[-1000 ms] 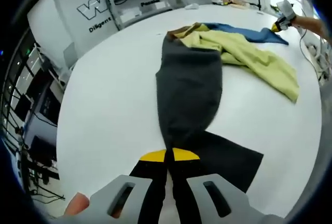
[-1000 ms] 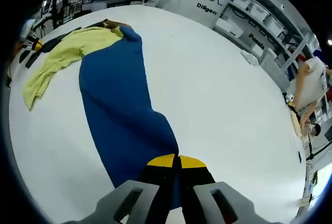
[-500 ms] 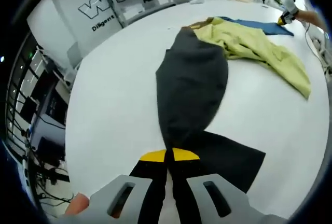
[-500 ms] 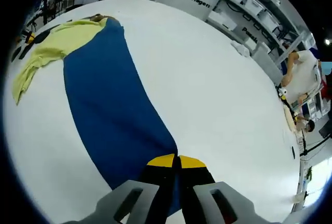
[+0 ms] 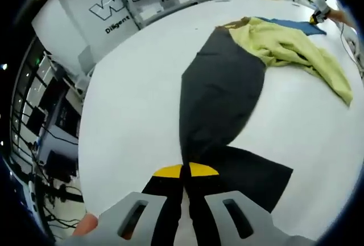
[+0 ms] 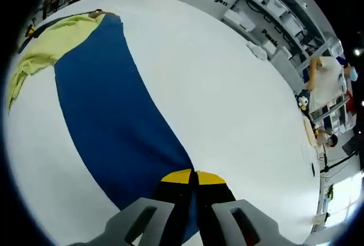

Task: Fold the garment on the visible template until the final outline fits inside the template.

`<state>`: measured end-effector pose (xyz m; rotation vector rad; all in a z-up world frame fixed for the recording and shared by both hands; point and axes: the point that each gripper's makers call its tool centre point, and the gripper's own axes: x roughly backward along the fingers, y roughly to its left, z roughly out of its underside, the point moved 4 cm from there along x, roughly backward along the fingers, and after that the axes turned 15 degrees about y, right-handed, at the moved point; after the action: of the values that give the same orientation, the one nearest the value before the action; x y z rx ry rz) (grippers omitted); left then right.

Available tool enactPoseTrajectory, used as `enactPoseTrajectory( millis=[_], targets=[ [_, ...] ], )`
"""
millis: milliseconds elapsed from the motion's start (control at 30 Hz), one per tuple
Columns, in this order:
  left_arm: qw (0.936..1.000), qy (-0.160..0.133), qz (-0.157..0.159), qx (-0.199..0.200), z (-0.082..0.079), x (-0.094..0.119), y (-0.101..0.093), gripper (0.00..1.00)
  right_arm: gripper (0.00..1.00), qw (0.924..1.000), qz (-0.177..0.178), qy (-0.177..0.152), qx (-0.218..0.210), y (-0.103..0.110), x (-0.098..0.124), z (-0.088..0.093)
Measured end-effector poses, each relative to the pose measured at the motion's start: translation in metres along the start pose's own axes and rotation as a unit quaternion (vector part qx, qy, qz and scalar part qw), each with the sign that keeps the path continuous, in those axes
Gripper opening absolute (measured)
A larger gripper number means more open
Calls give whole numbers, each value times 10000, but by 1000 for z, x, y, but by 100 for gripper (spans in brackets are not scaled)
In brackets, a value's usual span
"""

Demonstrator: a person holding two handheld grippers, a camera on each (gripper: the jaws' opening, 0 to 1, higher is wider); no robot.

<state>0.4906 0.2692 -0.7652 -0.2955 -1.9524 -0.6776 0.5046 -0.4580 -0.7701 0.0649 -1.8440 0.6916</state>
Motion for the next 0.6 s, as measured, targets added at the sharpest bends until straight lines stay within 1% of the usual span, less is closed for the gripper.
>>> enactPoseTrajectory(
  millis=[133,367,433,600],
  targets=[
    [10000,-11,-52,-4,-1,-1,3,0,0,9999,122,68,8,-5,-1,2],
    [9999,43,-135,-62,-1,-5,11,0,0,9997,224,100,82,-6,-3,-3],
    [9999,56,-155,-42,-2,-5,12,0,0,9994,301,99,128,-8,-5,-4],
    [9998,47,-181,-18,-2,-5,13,0,0,9995,278,107,117,-11,-7,-6]
  ],
)
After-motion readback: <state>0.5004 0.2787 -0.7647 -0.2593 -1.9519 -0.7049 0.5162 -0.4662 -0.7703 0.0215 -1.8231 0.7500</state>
